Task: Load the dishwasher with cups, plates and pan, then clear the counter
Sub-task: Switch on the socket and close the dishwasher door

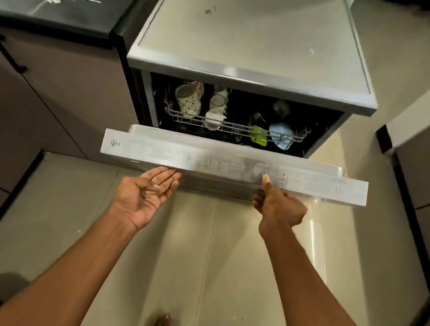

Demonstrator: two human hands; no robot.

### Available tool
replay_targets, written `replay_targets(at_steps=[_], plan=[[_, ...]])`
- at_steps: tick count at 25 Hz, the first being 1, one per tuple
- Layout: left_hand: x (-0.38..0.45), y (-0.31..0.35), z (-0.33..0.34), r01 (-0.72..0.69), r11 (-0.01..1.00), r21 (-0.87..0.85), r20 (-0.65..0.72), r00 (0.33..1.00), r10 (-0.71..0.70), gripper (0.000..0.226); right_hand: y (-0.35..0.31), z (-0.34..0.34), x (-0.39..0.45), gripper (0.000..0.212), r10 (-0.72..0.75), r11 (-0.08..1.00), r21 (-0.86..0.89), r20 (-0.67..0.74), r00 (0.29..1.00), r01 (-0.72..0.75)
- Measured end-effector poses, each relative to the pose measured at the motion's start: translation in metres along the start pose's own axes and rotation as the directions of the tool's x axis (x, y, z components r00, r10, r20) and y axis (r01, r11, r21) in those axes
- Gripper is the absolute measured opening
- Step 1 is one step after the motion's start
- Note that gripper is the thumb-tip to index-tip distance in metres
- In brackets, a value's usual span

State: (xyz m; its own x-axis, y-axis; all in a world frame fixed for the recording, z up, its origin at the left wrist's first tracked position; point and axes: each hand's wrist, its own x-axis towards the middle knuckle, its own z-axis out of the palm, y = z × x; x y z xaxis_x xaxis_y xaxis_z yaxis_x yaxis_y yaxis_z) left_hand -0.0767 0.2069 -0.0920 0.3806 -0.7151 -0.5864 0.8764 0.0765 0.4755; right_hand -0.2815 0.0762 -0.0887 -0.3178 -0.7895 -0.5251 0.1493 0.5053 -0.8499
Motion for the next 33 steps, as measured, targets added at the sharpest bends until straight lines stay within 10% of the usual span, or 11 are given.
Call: replay_targets(at_steps=[8, 16, 19, 21, 23, 25, 28, 30, 33], plan=[[0.059, 0.058, 0.087, -0.046, 0.953, 0.298, 0.073, 0.997, 0.026, 0.064, -0.059, 0.081, 0.043, 0.031, -0.235, 0.964, -0.115, 0.053, 0.970, 0.240], [0.097, 0.074, 0.142, -0.031, 0.969, 0.245, 0.141, 0.990, -0.003, 0.081, -0.088, 0.136, 0.087, 0.028, -0.348, 0.841, -0.388, 0.149, 0.926, 0.378], [0.105, 0.072, 0.147, -0.025, 0.961, 0.275, 0.168, 0.986, -0.022, 0.085, -0.092, 0.127, 0.087, 0.030, -0.473, 0.597, -0.603, 0.269, 0.839, 0.529], [0.112, 0.070, 0.140, -0.052, 0.915, 0.401, 0.164, 0.986, -0.016, 0.089, -0.100, 0.116, 0.089, 0.034, -0.676, 0.264, -0.682, 0.373, 0.635, 0.682], [0.120, 0.071, 0.134, -0.115, 0.747, 0.655, 0.119, 0.992, 0.049, 0.085, -0.117, 0.107, 0.096, 0.046, -0.775, -0.022, -0.694, 0.467, 0.426, 0.720], [0.125, 0.077, 0.128, -0.224, 0.345, 0.912, 0.128, 0.951, 0.280, 0.070, -0.136, 0.104, 0.107, 0.059, -0.750, -0.192, -0.678, 0.568, 0.339, 0.710], [0.123, 0.089, 0.119, -0.454, -0.280, 0.846, 0.525, 0.618, 0.585, 0.050, -0.155, 0.107, 0.123, 0.082, -0.543, -0.324, -0.589, 0.757, 0.364, 0.741], [0.130, 0.101, 0.115, -0.506, -0.503, 0.700, 0.712, 0.452, 0.537, 0.059, -0.156, 0.109, 0.130, 0.083, -0.425, -0.346, -0.566, 0.806, 0.413, 0.748], [0.152, 0.118, 0.122, -0.454, -0.690, 0.563, 0.787, 0.549, 0.281, 0.085, -0.153, 0.107, 0.138, 0.082, -0.405, -0.386, -0.541, 0.827, 0.390, 0.747]])
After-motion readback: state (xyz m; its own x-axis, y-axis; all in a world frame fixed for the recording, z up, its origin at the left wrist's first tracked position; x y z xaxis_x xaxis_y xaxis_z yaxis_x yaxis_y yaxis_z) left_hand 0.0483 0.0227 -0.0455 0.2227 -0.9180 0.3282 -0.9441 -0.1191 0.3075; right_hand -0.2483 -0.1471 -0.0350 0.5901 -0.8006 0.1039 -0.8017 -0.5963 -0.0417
